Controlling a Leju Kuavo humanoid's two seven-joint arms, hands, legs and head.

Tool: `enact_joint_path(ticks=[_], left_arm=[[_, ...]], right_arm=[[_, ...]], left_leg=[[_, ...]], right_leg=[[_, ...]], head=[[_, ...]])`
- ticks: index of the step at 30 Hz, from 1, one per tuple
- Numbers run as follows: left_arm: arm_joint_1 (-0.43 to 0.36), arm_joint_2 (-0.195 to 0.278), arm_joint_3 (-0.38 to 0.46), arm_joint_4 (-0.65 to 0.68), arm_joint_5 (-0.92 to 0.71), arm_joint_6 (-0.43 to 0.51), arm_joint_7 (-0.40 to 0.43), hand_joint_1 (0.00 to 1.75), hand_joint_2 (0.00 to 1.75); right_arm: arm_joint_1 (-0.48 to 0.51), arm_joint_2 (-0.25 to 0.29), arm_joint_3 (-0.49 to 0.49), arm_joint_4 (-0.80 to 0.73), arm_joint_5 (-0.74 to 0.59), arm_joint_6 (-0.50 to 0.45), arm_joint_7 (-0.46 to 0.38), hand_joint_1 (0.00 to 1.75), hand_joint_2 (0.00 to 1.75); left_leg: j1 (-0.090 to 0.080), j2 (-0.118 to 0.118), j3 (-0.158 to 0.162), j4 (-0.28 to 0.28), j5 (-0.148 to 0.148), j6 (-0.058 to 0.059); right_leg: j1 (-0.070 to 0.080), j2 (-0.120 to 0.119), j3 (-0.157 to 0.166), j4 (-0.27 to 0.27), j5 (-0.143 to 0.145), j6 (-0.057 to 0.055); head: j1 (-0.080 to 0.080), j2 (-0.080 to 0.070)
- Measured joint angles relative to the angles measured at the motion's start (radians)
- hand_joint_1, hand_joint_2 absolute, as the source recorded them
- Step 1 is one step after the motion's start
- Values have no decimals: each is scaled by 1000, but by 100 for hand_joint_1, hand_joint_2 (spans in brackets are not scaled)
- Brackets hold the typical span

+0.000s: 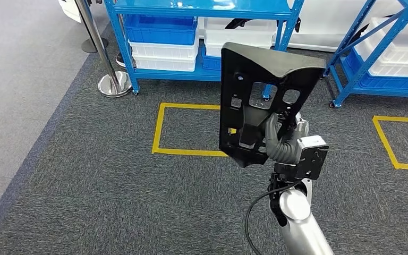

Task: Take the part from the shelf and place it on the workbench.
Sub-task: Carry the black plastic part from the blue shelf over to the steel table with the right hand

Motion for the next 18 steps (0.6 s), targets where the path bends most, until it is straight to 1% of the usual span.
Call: enact_joint_path(ticks=[1,2,3,4,5,6,7,9,10,11,12,13,14,15,16,17,18], left_arm=[[0,0,0,0,0,-1,0,0,175],[0,0,0,0,0,-1,0,0,175],[0,0,0,0,0,-1,0,0,175],[0,1,0,0,0,-1,0,0,175],[0,1,0,0,0,-1,0,0,175],[0,1,0,0,0,-1,0,0,175],[0,1,0,0,0,-1,0,0,175],[2,2,0,0,0,-1,0,0,175],[2,2,0,0,0,-1,0,0,175],[3,2,0,0,1,-1,-1,0,175],[3,2,0,0,1,-1,-1,0,175],[3,2,0,0,1,-1,-2,0,175],[3,2,0,0,1,-1,-2,0,175],[3,2,0,0,1,-1,-2,0,175],[2,2,0,0,1,-1,-2,0,175],[2,3,0,0,1,-1,-2,0,175],[2,3,0,0,1,-1,-2,0,175]], right_arm=[[2,1,-3,-1,-2,-4,-1,175,175],[5,2,-5,-3,1,-9,-2,175,175],[8,2,-7,-3,6,-15,-3,175,175],[12,2,-9,-4,12,-21,-4,175,175],[16,3,-11,-5,15,-26,-4,175,175],[19,4,-13,-7,15,-29,-5,175,175],[21,5,-14,-10,14,-31,-6,175,175],[28,8,-15,-15,9,-29,-7,175,175],[32,9,-16,-17,7,-27,-7,175,175],[37,9,-17,-17,5,-25,-7,175,175],[40,9,-18,-17,5,-22,-6,175,175],[42,8,-18,-17,5,-20,-5,175,175],[43,8,-19,-17,6,-19,-5,175,175],[43,8,-19,-18,6,-18,-5,175,175],[43,8,-20,-18,6,-18,-5,175,175],[44,8,-21,-18,7,-18,-5,175,175],[44,8,-22,-18,9,-18,-6,175,175]], left_leg=[[-2,0,-3,5,-1,-5],[-5,0,-7,7,-2,-10],[-7,0,-10,9,-2,-15],[-7,0,-11,9,-2,-20],[-6,0,-14,16,-9,-25],[-6,-1,-23,37,-25,-31],[-4,-2,-42,79,-51,-36],[0,-3,-104,212,-115,-44],[2,-2,-132,271,-135,-46],[2,-2,-146,300,-136,-47],[3,-2,-141,287,-117,-46],[2,-2,-117,236,-82,-43],[2,-3,-83,163,-45,-37],[0,-3,-52,94,-19,-32],[-2,-4,-31,46,-3,-27],[-5,-4,-24,22,1,-23],[-7,-6,-25,17,0,-20]], right_leg=[[2,0,21,-41,7,-5],[3,1,28,-58,5,-11],[4,2,27,-61,4,-16],[2,2,26,-62,6,-22],[0,1,26,-64,8,-28],[-3,1,27,-67,10,-35],[-4,0,27,-70,12,-42],[-3,0,25,-70,13,-48],[-2,0,24,-69,13,-49],[-1,0,24,-68,13,-49],[0,1,23,-67,13,-49],[1,2,24,-65,13,-49],[1,3,24,-63,12,-48],[3,4,23,-62,12,-46],[5,5,21,-61,13,-42],[6,5,18,-60,15,-38],[6,4,16,-60,17,-32]], head=[[0,0],[-1,0],[-1,0],[-1,0],[-1,0],[-2,0],[-2,0],[-3,0],[-3,0],[-2,0],[-2,0],[-2,0],[-2,0],[-2,0],[-2,0],[-2,0],[-2,0]])
